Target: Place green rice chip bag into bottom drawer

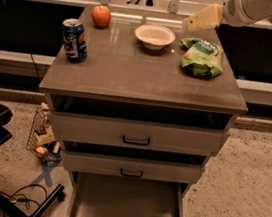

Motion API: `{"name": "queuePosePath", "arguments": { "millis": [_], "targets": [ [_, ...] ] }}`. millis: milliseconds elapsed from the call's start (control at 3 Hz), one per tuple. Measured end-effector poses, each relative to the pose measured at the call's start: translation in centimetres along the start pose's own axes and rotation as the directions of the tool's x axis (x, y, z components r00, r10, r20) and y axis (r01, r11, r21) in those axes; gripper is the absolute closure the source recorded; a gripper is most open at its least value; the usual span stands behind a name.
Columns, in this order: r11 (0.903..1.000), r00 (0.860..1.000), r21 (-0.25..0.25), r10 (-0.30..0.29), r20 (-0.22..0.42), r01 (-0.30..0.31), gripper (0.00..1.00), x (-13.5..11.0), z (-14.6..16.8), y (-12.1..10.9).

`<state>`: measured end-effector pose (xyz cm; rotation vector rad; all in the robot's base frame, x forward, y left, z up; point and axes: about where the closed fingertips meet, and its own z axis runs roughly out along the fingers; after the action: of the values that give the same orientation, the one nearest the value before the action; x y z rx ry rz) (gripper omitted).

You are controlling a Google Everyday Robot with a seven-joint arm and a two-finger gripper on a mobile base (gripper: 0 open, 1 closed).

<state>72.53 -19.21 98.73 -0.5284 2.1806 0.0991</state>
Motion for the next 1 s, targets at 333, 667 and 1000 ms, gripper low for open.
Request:
{"name": "queuePosePath", "arguments": {
  "millis": [333,667,1000],
  "targets": [
    [0.9957,0.994,0.032,0.089,-0.057,-0.087,0.00,-0.6,5.8,-1.7],
    [0.9887,0.984,0.084,0.133,-0.118,-0.124,0.00,0.5,9.1,-3.9],
    [0.9706,0.952,0.171,0.206,-0.227,-0.169,0.00,4.3,10.9,-7.8]
  ]
}}
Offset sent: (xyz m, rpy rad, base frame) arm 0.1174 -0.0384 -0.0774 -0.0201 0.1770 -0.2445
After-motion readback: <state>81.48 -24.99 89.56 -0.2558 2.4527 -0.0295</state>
